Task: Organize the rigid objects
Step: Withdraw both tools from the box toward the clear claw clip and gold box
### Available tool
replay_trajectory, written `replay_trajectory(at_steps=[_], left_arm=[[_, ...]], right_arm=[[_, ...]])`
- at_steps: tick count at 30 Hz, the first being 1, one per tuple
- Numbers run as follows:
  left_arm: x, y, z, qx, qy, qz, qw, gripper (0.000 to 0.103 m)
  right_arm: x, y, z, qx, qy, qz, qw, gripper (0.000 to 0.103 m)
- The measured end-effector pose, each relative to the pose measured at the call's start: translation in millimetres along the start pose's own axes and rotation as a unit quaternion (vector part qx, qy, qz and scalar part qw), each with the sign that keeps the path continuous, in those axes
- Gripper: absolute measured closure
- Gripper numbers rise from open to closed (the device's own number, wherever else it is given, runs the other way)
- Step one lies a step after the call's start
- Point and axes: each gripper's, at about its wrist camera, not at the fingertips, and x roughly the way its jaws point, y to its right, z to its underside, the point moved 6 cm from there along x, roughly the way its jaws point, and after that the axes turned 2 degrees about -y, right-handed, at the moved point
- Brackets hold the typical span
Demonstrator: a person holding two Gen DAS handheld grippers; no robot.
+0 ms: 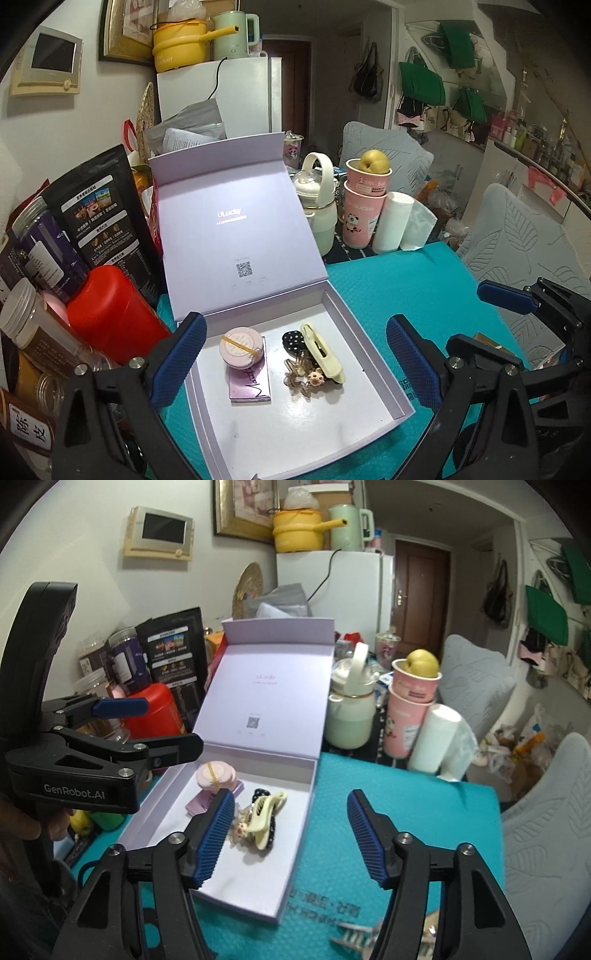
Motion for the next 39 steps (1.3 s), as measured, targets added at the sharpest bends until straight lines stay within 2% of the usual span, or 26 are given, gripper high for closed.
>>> replay_trajectory(at_steps=[9,13,23,33,39], left_arm=[[-20,35,18,0.022,0.010,0.034,0.9991,0.004],[-23,53,25,0.024,0.003,0.058,0.9980,0.004],[-19,97,46,0.047,-0.013,0.088,0.9949,0.004],[6,144,73,0.076,-0.047,0.133,0.9870,0.004],[33,163,86,0.091,-0.070,0.129,0.9851,0.004]], right_arm=[[-45,15,25,0.016,0.014,0.036,0.999,0.032],[-63,21,38,0.022,0.017,0.047,0.999,0.030],[-91,45,80,0.054,0.008,0.075,0.996,0.029],[-89,80,128,0.093,-0.023,0.086,0.992,0.029],[-70,105,149,0.105,-0.048,0.097,0.989,0.029]])
